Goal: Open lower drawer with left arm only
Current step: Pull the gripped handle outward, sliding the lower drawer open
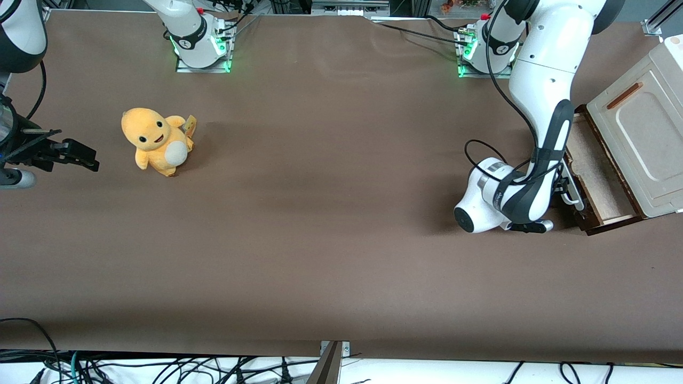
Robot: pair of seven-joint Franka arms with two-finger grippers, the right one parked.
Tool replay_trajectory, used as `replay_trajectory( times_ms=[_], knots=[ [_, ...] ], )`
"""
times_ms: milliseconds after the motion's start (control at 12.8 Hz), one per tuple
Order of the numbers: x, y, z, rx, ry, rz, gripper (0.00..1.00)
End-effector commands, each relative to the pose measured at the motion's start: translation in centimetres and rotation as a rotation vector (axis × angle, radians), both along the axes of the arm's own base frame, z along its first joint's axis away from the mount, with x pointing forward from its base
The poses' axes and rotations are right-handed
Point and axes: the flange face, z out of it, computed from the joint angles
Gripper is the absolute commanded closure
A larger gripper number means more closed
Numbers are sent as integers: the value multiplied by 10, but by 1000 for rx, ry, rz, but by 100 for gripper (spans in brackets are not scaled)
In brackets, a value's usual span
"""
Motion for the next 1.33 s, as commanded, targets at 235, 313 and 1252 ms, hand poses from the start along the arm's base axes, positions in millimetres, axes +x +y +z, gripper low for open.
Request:
replay_trajectory(
  times_ms=[235,313,1252],
  knots=[
    [25,-23,29,-160,-29,84,0],
    [32,-28,40,-207,-58,108,0],
    [77,14,259,-984,-463,505,0]
  ],
)
